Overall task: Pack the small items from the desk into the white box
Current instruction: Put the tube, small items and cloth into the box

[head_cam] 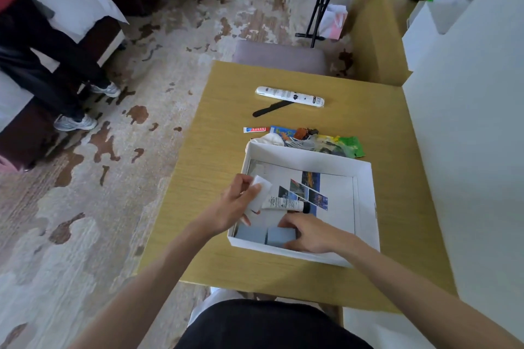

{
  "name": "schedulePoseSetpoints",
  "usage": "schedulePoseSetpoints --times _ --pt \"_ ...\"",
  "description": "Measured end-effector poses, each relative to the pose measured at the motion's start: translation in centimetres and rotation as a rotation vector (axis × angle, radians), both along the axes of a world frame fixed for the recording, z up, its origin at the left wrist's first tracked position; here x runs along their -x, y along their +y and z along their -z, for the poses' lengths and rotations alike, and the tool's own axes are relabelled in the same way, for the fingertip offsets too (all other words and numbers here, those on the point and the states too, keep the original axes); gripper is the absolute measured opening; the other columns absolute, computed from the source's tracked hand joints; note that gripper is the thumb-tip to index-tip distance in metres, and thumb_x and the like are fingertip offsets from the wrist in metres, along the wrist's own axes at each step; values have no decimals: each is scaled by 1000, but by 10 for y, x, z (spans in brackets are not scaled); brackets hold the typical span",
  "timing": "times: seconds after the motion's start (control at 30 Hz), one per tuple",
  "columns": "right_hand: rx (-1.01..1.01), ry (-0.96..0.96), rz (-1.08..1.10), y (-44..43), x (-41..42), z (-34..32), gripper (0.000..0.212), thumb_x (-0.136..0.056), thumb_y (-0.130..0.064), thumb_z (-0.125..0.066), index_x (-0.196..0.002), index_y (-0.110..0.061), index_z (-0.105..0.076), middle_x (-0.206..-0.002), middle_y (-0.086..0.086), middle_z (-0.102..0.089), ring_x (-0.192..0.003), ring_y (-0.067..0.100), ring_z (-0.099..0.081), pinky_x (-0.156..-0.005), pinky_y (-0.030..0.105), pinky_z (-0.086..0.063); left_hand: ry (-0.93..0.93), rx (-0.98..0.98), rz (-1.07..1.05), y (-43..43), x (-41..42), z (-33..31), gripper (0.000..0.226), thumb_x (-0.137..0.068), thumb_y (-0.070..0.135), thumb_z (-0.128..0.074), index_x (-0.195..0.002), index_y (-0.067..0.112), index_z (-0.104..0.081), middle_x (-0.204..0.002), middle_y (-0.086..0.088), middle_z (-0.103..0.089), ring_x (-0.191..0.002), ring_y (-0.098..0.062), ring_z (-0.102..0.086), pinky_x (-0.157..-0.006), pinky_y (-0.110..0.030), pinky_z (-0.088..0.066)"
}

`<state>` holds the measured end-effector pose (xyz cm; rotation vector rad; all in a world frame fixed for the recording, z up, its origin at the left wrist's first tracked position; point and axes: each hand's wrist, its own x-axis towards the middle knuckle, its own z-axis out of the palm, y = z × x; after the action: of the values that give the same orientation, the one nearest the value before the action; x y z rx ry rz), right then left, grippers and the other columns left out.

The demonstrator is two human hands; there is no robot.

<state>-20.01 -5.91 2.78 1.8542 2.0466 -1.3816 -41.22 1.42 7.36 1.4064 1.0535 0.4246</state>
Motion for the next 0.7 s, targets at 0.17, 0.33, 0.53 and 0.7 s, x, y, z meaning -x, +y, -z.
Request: schedulePoseSetpoints --times 0.17,0.33,0.53,0.7 --pt "70 57 44 2 1 0 41 -90 -27 -67 -128 -14 -55 -124 4 -57 -94 19 -61 -76 24 -54 -29 47 62 12 1 5 31 -94 43 -49 -111 16 -46 -105 -9 -61 -80 -17 -70 -48 -35 -56" --pt "91 87 110 1 4 0 36 -91 -25 -66 -125 -17 -58 -124 1 -60 -78 6 -63 -66 15 -51 15 27 132 16 -2 8 30 -93 47 -48 -108 21 -45 -105 -1 -60 -78 -15 -71 -48 -39 -58" --pt "12 153 255 9 -17 -25 32 -90 -32 -67 -119 -20 -63 -112 -7 -65 -84 5 -66 -76 23 -53 193 -159 337 16 -13 4 29 -93 50 -43 -103 22 -41 -103 -4 -59 -70 -12 -70 -46 -39 -58" --pt "-69 381 440 2 -38 -47 37 -88 -21 -71 -124 -16 -61 -110 -2 -69 -78 4 -66 -69 16 -50 338 -314 595 6 -42 11 29 -93 53 -43 -110 29 -38 -96 -5 -58 -72 -20 -66 -40 -29 -53"
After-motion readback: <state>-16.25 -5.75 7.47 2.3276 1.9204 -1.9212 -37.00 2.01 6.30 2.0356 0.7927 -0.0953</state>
